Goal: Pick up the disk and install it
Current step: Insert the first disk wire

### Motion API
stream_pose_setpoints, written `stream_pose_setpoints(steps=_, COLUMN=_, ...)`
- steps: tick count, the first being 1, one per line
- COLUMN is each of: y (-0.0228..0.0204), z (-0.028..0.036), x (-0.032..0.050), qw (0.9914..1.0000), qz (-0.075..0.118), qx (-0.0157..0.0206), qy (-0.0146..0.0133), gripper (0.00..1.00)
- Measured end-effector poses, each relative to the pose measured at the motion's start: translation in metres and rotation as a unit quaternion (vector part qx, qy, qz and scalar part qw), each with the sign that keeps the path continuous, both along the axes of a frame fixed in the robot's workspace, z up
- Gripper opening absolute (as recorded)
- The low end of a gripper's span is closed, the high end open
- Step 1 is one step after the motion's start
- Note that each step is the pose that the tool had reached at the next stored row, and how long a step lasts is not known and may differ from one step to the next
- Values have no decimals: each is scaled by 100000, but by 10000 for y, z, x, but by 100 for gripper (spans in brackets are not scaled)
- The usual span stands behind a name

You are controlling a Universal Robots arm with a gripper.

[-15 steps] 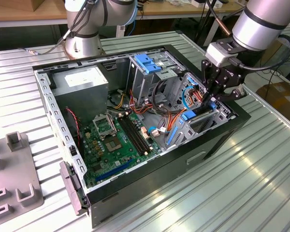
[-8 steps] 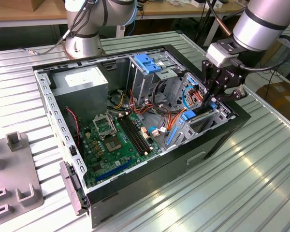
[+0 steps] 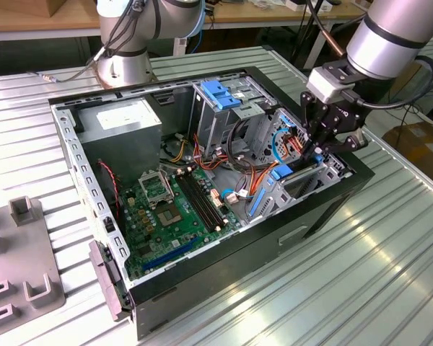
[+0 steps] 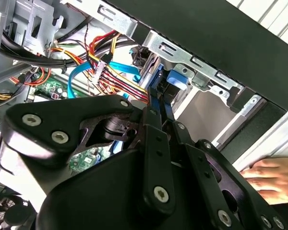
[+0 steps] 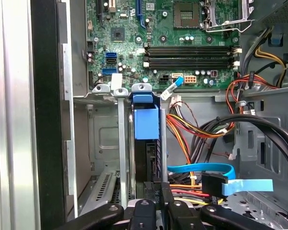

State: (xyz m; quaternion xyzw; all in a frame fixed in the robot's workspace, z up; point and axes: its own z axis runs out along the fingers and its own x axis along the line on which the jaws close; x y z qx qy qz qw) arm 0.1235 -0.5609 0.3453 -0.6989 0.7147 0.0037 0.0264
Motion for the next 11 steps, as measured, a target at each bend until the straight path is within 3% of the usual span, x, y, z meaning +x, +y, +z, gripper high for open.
stream_pose_setpoints(steps=4, y=0, z=-51, x=0, qw=100000, qz=-2, qx=-12, qy=1, gripper=16)
stream_pose_setpoints(steps=11, y=0, z=-57, x=0, qw=100000, qz=4, qx=46, qy=-4, gripper=18)
